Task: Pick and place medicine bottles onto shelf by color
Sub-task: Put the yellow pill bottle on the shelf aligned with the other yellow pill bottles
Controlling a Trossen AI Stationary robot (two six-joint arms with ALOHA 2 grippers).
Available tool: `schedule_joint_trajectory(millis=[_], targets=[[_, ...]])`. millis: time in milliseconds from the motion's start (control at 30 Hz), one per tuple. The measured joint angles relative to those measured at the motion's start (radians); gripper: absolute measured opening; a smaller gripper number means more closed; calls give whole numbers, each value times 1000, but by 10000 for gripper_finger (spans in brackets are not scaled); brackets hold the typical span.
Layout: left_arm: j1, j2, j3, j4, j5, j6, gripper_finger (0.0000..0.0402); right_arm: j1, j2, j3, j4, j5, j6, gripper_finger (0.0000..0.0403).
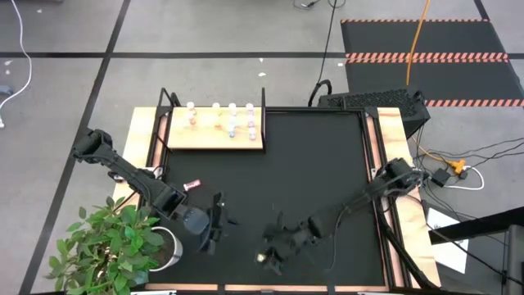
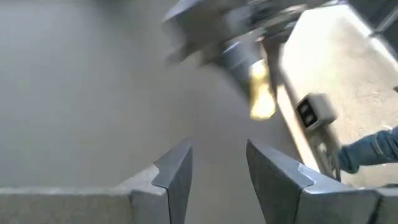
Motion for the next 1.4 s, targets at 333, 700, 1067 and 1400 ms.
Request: schedule_joint_trajectory(millis=[333, 700, 1067, 1400], targets=[[-33, 0, 0, 227, -99, 249, 259, -164, -180, -26, 6, -164, 187, 108], [60, 33, 0, 364, -163, 412, 306, -295, -285, -69, 70, -335, 214, 109], [95, 43, 0, 378, -116, 448, 219, -343, -286, -69, 161, -367, 279, 109], [83, 37, 1, 363, -112, 393, 142, -341, -286, -69, 161, -369, 279, 109]])
